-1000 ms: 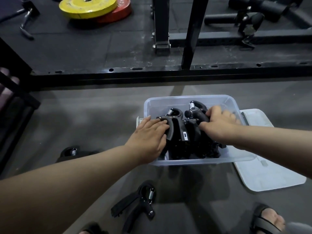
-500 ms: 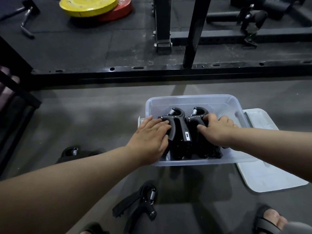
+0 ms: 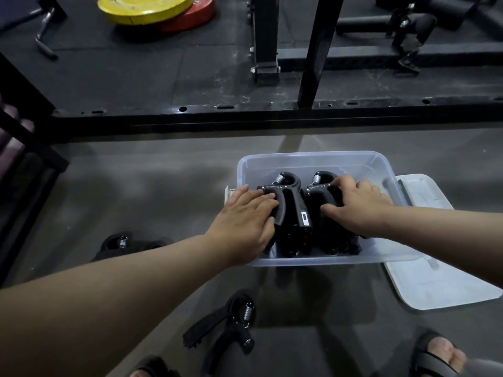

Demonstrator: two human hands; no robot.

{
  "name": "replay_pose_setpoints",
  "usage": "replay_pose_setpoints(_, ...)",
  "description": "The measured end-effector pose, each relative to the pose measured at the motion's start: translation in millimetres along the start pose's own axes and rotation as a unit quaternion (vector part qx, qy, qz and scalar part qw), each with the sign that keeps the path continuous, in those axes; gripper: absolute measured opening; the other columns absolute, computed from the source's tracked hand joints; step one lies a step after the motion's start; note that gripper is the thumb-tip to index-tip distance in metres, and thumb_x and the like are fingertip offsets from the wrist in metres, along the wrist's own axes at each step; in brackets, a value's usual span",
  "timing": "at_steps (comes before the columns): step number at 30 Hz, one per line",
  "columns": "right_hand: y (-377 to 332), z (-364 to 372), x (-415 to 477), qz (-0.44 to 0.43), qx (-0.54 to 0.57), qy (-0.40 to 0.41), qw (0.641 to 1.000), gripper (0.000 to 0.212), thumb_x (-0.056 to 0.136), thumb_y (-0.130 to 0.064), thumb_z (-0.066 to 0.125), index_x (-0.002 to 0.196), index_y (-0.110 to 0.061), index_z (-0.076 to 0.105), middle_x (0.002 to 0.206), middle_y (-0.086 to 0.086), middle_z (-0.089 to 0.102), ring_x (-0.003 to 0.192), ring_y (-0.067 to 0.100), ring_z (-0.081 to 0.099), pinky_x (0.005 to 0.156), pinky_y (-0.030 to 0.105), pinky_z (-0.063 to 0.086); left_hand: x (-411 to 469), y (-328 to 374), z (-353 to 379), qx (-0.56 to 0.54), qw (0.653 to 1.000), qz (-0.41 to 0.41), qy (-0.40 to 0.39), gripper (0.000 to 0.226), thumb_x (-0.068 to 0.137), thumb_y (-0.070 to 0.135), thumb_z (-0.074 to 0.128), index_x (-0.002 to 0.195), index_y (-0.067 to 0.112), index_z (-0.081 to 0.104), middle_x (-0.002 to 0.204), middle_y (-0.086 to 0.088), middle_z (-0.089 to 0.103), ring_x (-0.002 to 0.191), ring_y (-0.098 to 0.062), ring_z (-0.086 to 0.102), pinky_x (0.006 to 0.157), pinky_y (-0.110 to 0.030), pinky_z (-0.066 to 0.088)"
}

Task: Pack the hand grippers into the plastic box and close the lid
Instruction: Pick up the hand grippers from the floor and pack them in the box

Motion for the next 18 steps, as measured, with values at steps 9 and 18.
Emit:
replay_pose_setpoints(9, -2.3, 16.6, -2.7, 0.004, 0.018, -0.039, 0.999, 0.071, 0.091, -0.058, 0.043, 0.149, -0.027, 0.015, 0.144, 0.018, 0.03, 0.134, 0.037, 0.028, 0.108, 0.047, 0.029, -0.7, -0.3, -0.8, 0.005, 1.0, 0.0, 0.006, 0.053, 0.092, 0.039, 0.031, 0.135, 0.017, 0.053, 0.143, 0.001, 0.051, 0.137, -0.017, 0.038, 0.12, -0.033, 0.004)
replay_pose_setpoints(18, -3.7, 17.4, -4.4, -0.008, 0.022, -0.047, 0.999, 0.071, 0.091, -0.059, 0.043, 0.147, -0.023, 0.017, 0.141, 0.021, 0.033, 0.132, 0.039, 0.029, 0.107, 0.048, 0.029, -0.2, 0.3, -0.7, -0.001, 1.0, -0.003, 0.007, 0.057, 0.09, 0.041, 0.028, 0.134, 0.016, 0.054, 0.142, 0.001, 0.053, 0.136, -0.018, 0.038, 0.118, -0.031, 0.001)
Point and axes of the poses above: each hand's wrist, its own x-axis towards the middle knuckle, its own z-axis out of the palm, y = z × x, the point moved 8 cm from there along x, towards the middle knuckle
